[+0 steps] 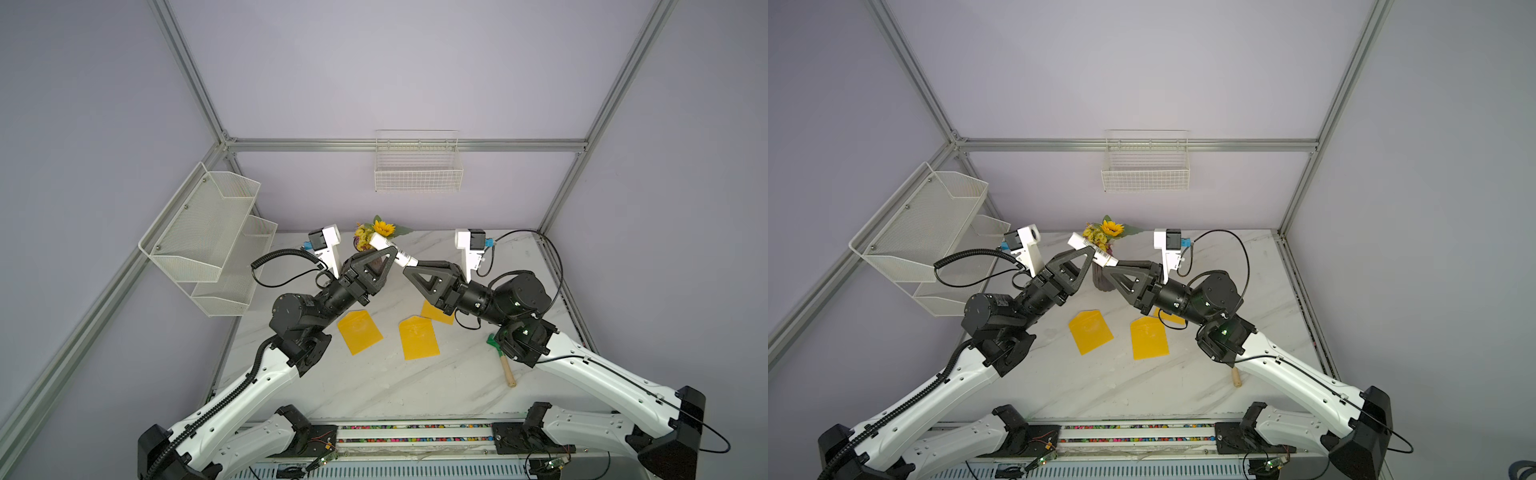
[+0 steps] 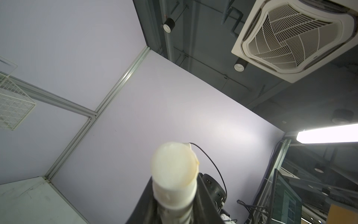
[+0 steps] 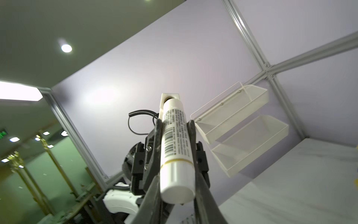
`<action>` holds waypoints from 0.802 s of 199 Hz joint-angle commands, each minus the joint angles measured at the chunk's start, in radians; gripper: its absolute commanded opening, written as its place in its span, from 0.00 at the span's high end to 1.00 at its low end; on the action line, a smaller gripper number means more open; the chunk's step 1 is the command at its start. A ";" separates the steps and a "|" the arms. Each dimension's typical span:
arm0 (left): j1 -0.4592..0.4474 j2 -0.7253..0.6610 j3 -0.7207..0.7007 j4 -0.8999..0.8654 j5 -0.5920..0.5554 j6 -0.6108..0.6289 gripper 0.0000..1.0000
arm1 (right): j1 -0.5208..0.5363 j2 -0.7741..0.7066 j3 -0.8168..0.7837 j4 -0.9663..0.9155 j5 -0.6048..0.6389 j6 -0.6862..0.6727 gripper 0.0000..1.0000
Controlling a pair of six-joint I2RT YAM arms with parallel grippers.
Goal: Seal the envelope with a glue stick
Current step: Unscrew the glue stick.
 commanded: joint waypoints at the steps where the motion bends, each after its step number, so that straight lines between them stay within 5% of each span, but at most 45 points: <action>1: 0.024 0.019 0.046 0.145 0.314 0.134 0.94 | -0.005 -0.017 -0.050 0.267 0.019 0.485 0.91; 20: 0.029 0.081 0.138 0.216 0.553 0.103 0.92 | -0.003 -0.008 -0.086 0.324 0.014 0.646 0.91; 37: 0.029 0.117 0.195 0.210 0.625 0.101 0.92 | -0.003 0.003 -0.115 0.399 0.017 0.704 0.92; 74: 0.029 0.141 0.248 0.088 0.605 0.178 0.92 | -0.004 0.020 -0.128 0.428 0.017 0.715 0.92; 91: 0.029 0.112 0.237 -0.022 0.486 0.238 0.92 | -0.004 0.000 -0.124 0.374 0.031 0.654 0.75; 116: 0.030 0.055 0.207 -0.173 0.262 0.260 0.92 | -0.005 -0.068 -0.099 0.222 0.065 0.399 0.43; 160: 0.031 0.014 0.146 -0.283 -0.042 0.034 0.92 | -0.004 -0.151 0.057 -0.169 0.182 -0.299 0.38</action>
